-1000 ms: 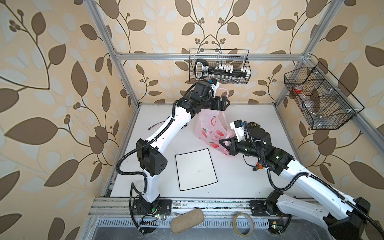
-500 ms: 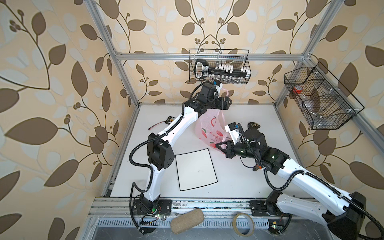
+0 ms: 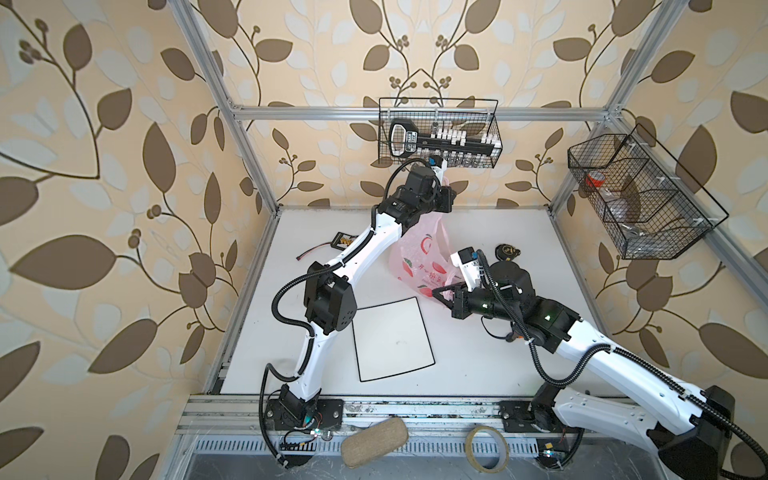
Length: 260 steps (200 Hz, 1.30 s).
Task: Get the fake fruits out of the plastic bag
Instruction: 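Lift the pink bag by its handles with both grippers, pulling it open, then hold the bag handle with the left gripper while the right gripper releases and withdraws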
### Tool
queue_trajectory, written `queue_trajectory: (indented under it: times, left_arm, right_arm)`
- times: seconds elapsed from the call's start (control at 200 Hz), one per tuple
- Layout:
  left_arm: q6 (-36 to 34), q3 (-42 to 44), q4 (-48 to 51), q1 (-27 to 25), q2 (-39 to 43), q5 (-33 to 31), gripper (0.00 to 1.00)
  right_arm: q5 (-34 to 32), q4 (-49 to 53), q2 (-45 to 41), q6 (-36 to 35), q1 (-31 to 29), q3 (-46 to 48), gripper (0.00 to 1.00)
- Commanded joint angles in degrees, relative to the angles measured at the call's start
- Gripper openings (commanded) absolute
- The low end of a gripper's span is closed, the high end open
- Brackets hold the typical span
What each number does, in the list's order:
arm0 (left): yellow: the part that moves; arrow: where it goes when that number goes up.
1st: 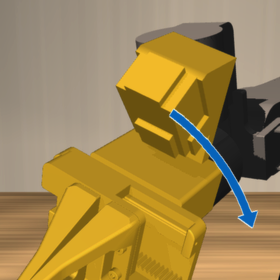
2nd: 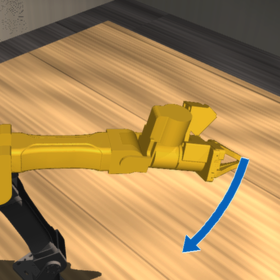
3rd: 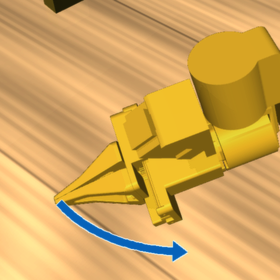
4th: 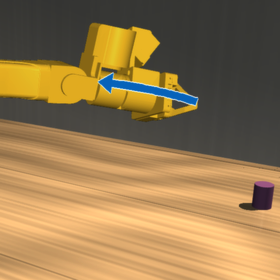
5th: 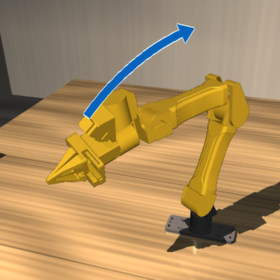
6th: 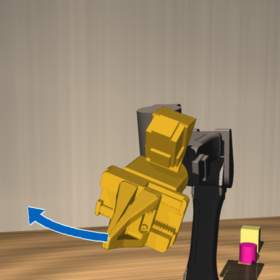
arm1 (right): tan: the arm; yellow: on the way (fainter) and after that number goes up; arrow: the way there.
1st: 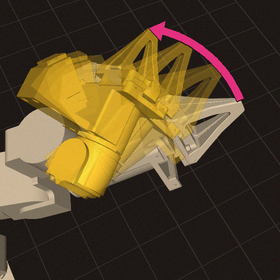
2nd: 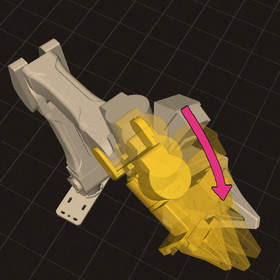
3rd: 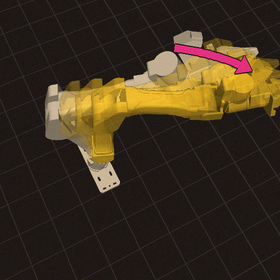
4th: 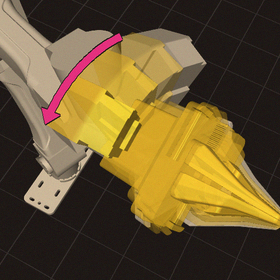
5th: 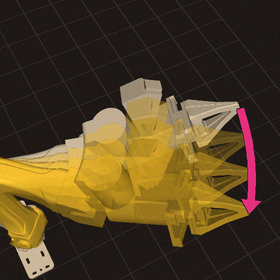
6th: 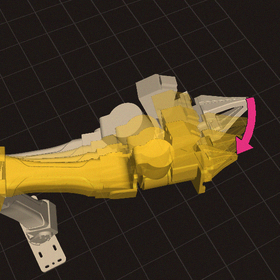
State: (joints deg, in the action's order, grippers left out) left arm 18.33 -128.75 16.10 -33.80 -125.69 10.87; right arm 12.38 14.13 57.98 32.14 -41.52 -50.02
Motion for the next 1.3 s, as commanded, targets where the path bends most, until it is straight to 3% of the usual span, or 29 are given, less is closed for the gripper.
queue_trajectory:
  times: [0.0, 0.155, 0.395, 0.68, 0.715, 0.815, 0.895, 1.015, 1.095, 1.295]
  left_arm:
    - [-0.3, 3.11, -5.02, -0.03, 7.52, 0.59, 0.02]
    - [4.91, 17.53, -12.99, 1.51, 17.92, 8.5, 0.0]
    - [6.34, 38.88, -16.09, 2.87, 33.05, 16.52, 0.0]
    - [3.2, 55.05, -14.08, 2.97, 45.85, 14.61, 0.0]
    - [3.24, 56.45, -13.84, 2.96, 46.55, 14.16, 0.0]
    - [3.81, 59.18, -12.61, 2.96, 48.18, 12.57, 0.0]
    - [4.17, 60.86, -12.49, 2.96, 49.1, 11.75, 0.0]
    - [4.06, 62.33, -12.85, 2.96, 49.75, 11.06, 0.0]
    - [4.06, 62.48, -12.59, 2.97, 49.89, 11.01, 0.0]
    - [3.79, 62.83, -13.01, 3.0, 50.77, 12.17, 0.0]
  right_arm:
    - [-9.28, 1.99, -2.86, 2.85, -0.15, 2.36, 0.0]
    - [-18.84, 4.47, -5.35, 7.9, 1.62, 4.08, 0.0]
    - [-13.26, 3.55, -2.42, 14.41, 13.85, 0.53, 0.0]
    - [-3.19, -1.05, 5.53, 26.12, 22.51, -8.46, 0.0]
    - [-3.35, -1.12, 5.94, 27.6, 23.03, -9.18, 0.07]
    - [-6.55, 0.05, 5.85, 30.87, 24.95, -9.15, 0.53]
    - [-10.79, 2.52, 4.1, 31.51, 27.29, -7.17, 0.77]
    - [-8.94, 4.22, -0.02, 30.04, 35.13, -3.81, 0.83]
    - [-8.82, 7.14, -2.96, 25.34, 39.93, -4.24, 0.83]
    - [-13.73, 14.38, -6.75, 2.54, 43.1, -11.31, 0.84]
